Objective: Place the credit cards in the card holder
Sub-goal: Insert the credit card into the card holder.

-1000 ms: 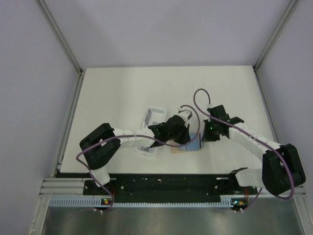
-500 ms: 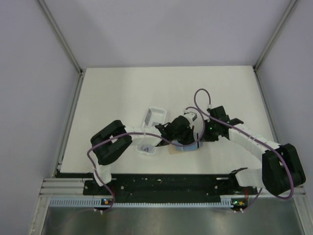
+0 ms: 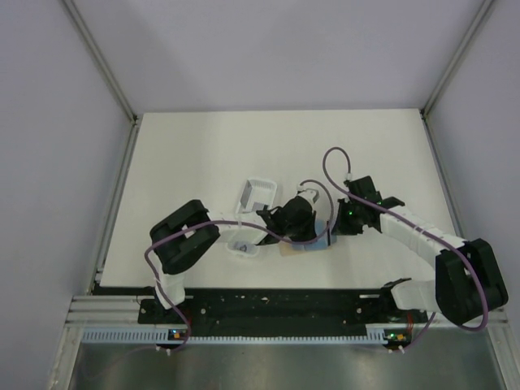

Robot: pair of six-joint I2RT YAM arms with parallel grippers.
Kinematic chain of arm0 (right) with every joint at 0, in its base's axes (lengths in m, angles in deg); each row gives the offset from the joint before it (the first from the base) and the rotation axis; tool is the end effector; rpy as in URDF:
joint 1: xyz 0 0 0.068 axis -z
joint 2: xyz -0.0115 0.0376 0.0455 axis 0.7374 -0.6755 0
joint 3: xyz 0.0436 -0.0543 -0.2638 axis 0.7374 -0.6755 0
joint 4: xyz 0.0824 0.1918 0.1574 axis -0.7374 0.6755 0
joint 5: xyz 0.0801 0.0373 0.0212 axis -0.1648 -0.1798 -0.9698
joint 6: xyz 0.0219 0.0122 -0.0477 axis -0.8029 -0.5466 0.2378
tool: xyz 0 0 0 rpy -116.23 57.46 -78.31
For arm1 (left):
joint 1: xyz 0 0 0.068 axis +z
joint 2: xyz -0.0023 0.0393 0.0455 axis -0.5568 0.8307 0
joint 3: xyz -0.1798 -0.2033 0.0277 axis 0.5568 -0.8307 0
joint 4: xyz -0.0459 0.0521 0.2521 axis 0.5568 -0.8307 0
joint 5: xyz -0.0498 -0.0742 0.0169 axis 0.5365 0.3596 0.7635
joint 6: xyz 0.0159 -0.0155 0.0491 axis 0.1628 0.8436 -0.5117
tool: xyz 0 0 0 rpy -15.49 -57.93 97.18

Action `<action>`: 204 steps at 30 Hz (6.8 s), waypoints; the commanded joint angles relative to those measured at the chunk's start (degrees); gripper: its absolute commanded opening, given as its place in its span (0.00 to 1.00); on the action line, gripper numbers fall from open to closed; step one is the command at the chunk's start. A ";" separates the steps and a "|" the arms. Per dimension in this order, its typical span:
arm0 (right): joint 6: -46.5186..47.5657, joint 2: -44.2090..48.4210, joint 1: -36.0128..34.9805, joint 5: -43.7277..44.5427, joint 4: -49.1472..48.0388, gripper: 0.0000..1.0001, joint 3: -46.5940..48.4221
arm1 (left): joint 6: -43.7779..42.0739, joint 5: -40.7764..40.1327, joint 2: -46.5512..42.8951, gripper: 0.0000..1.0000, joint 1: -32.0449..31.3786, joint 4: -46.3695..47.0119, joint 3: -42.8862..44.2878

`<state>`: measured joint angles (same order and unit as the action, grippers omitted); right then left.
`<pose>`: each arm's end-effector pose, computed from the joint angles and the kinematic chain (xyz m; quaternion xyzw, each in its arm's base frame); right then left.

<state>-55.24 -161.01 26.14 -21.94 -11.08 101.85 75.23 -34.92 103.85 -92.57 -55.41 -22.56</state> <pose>0.2133 0.0895 0.1813 0.0426 0.9669 0.1708 0.1846 0.2059 -0.3423 0.1461 0.1703 0.8975 -0.3187 0.2527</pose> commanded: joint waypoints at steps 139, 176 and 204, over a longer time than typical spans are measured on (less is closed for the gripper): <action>-2.44 1.94 -11.86 -12.38 -15.49 0.00 0.20 | 7.44 -11.29 -16.79 0.00 0.73 -3.76 -19.24; 4.23 -1.75 -12.47 -12.38 -19.54 0.00 -0.85 | 8.76 -12.43 -18.19 0.00 0.73 -3.85 -22.76; -1.04 -7.56 -5.62 -14.40 -23.59 0.00 -6.22 | 8.94 -12.78 -19.42 0.00 0.82 -4.90 -23.28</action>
<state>-56.44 -167.35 19.61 -35.33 -32.91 96.98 84.74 -46.11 85.20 -91.70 -55.48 -44.28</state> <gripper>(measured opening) 0.006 0.012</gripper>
